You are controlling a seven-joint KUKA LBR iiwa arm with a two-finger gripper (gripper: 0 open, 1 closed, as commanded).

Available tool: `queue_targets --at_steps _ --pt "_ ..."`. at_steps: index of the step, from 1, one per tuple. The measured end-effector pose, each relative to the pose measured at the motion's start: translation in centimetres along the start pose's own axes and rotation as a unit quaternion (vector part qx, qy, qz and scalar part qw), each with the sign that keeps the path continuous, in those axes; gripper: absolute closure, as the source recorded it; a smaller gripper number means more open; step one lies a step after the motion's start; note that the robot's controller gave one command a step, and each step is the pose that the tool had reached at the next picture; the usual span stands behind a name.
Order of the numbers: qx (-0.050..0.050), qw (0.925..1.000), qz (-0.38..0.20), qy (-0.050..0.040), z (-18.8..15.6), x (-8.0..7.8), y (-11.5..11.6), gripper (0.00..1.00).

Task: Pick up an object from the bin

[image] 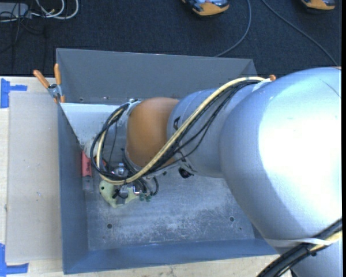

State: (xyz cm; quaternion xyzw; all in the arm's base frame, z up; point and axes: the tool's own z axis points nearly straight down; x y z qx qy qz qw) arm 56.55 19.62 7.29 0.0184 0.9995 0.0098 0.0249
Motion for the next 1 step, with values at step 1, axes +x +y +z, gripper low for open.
queue_targets --at_steps 1 --pt "0.000 0.9947 -0.103 -0.0010 0.25 -3.28 1.99 1.00"
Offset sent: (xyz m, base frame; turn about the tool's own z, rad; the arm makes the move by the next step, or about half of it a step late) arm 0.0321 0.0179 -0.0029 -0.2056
